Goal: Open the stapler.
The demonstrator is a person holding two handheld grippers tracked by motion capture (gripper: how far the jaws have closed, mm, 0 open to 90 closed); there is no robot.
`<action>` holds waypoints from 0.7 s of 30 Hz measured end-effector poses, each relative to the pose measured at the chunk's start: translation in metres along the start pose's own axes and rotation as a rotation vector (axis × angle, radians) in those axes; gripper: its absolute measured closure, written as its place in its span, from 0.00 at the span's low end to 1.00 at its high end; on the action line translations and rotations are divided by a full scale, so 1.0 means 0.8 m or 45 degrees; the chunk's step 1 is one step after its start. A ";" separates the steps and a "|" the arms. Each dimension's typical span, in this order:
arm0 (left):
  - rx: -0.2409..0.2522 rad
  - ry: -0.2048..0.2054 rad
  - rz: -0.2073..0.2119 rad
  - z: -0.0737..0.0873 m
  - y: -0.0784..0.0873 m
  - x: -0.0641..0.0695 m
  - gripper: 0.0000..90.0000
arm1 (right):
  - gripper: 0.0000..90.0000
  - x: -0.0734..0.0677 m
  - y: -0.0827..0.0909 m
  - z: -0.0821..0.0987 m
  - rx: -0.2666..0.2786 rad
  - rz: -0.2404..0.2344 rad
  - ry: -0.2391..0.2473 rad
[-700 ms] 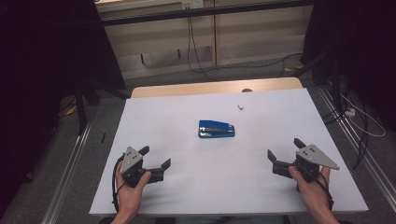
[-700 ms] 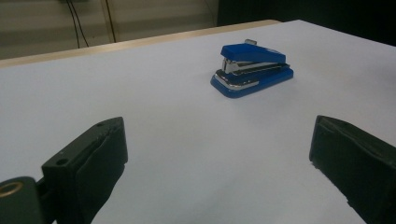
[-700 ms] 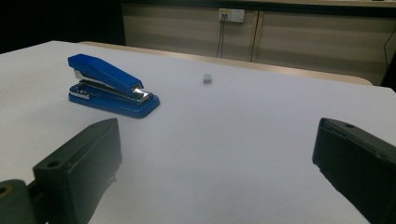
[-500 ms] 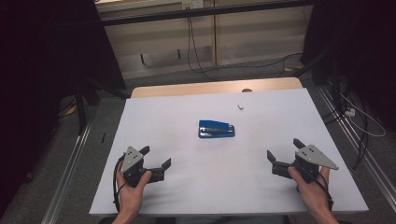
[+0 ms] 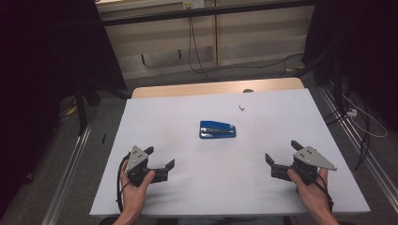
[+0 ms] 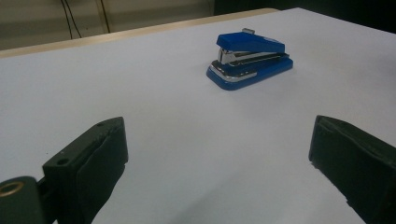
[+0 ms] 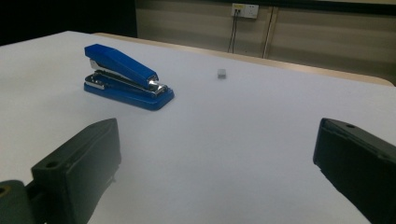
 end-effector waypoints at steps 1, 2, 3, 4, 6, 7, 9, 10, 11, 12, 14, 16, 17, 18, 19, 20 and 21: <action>0.000 0.006 0.000 0.001 -0.001 0.001 0.05 | 0.00 -0.002 -0.002 0.001 -0.013 0.005 0.014; 0.000 0.006 0.000 0.001 -0.001 0.001 0.05 | 0.00 -0.002 -0.002 0.001 -0.013 0.005 0.014; 0.002 0.021 0.007 0.001 0.000 0.001 0.05 | 0.00 -0.006 -0.004 0.000 -0.010 -0.023 -0.007; 0.002 0.021 0.007 0.001 0.000 0.001 0.05 | 0.00 -0.006 -0.004 0.000 -0.010 -0.023 -0.007; -0.003 0.038 0.013 0.001 0.001 -0.001 0.05 | 0.00 -0.009 -0.005 0.001 -0.019 -0.029 -0.009; 0.000 0.037 0.018 0.001 0.000 -0.001 0.05 | 0.00 -0.010 -0.005 0.000 -0.019 -0.030 -0.008; 0.001 0.028 0.010 0.002 0.000 -0.001 0.05 | 0.01 -0.012 -0.006 0.000 -0.018 -0.027 -0.003; 0.001 0.028 0.010 0.002 0.000 -0.001 0.05 | 0.01 -0.013 -0.006 -0.001 -0.017 -0.030 -0.007; -0.006 0.014 0.007 0.002 0.000 -0.002 0.05 | 0.01 -0.015 -0.006 -0.001 -0.018 -0.038 -0.005; -0.001 0.018 0.006 0.002 0.000 -0.001 0.05 | 0.01 -0.015 -0.006 -0.001 -0.018 -0.038 -0.005; 0.000 0.017 0.008 0.001 -0.001 0.000 0.05 | 0.01 -0.018 -0.008 0.000 -0.022 -0.045 -0.006; 0.000 -0.011 0.010 0.001 -0.004 0.000 0.07 | 0.01 -0.021 -0.010 0.000 -0.026 -0.043 0.014; -0.006 -0.018 0.015 0.001 -0.009 0.001 0.07 | 0.01 -0.023 -0.014 0.002 -0.032 -0.046 0.016; -0.006 -0.018 0.015 0.001 -0.009 0.001 0.06 | 0.01 -0.023 -0.014 0.002 -0.032 -0.046 0.016; -0.022 0.002 0.025 0.002 -0.015 0.002 0.06 | 0.01 -0.026 -0.019 0.001 -0.033 -0.084 -0.002; -0.022 0.002 0.025 0.002 -0.015 0.002 0.07 | 0.01 -0.027 -0.020 0.000 -0.029 -0.090 -0.014; -0.025 0.000 0.033 0.002 -0.017 0.002 0.07 | 0.01 -0.027 -0.020 0.000 -0.029 -0.090 -0.014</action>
Point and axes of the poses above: each handheld gripper's, and its own axes: y roughly backward along the jaws, z roughly out of its underside, x roughly to its right, the point moved 8 cm from there along -y, roughly forward along the jaws, and after that the axes turned 10 degrees about y, right-handed, at the moved point
